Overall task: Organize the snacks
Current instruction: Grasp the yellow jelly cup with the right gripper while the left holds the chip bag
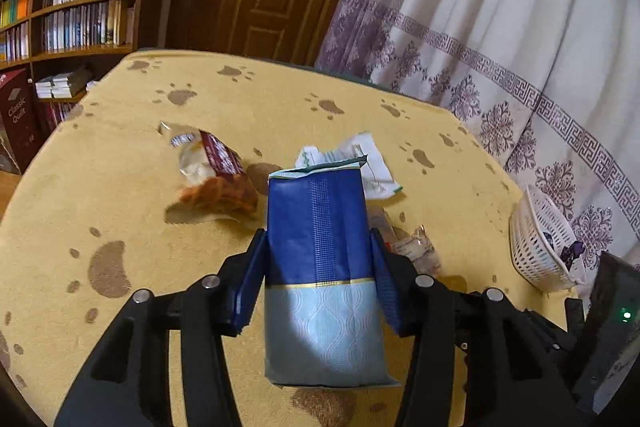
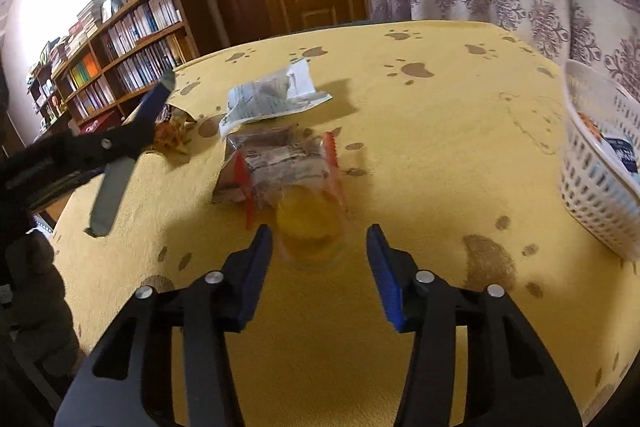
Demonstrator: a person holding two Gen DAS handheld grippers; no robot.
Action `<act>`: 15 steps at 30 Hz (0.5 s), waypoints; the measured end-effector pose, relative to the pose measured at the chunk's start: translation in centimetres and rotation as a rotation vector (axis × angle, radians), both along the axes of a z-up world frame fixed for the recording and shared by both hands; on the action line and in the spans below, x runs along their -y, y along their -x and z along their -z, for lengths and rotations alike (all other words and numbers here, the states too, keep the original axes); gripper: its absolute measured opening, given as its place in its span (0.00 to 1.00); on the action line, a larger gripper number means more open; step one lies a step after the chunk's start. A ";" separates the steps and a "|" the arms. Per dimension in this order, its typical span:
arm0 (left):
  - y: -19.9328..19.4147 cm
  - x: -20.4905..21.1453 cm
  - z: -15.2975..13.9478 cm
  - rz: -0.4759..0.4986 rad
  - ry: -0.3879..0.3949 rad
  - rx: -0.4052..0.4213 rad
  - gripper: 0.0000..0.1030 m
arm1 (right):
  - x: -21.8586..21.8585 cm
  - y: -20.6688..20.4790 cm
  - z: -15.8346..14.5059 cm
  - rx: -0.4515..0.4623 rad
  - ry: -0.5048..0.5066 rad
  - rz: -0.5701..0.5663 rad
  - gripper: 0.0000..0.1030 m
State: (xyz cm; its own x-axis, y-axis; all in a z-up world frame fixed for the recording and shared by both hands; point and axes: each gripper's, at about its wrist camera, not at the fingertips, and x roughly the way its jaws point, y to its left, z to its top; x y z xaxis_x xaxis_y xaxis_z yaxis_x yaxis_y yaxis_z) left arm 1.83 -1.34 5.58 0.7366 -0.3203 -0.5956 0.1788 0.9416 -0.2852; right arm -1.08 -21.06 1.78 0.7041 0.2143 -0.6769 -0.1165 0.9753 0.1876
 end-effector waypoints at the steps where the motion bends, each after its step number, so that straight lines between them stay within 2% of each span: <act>1: 0.1 -0.2 -0.3 -0.007 0.000 0.010 0.49 | -0.1 -0.2 0.1 -0.005 0.001 -0.003 0.47; 7: 0.7 -0.4 -0.8 -0.025 -0.026 0.042 0.49 | -0.9 -1.5 0.4 -0.040 0.012 -0.017 0.46; 9: 0.8 -0.4 -0.8 -0.028 -0.028 0.044 0.49 | -1.1 -1.9 0.3 -0.039 0.025 -0.021 0.44; 11: 0.7 -0.5 -0.8 -0.028 -0.021 0.040 0.49 | -1.3 -2.2 0.3 -0.038 0.049 -0.010 0.36; 15: 0.7 -0.4 -0.8 -0.028 -0.020 0.039 0.49 | -1.2 -2.0 0.4 -0.035 0.042 -0.004 0.36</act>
State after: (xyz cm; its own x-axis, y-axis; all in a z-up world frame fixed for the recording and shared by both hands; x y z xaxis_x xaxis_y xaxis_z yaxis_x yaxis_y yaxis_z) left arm 1.17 -0.93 6.40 0.7681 -0.2874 -0.5721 0.1627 0.9519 -0.2598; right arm 0.89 -19.84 1.42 0.6788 0.1875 -0.7100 -0.1140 0.9820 0.1503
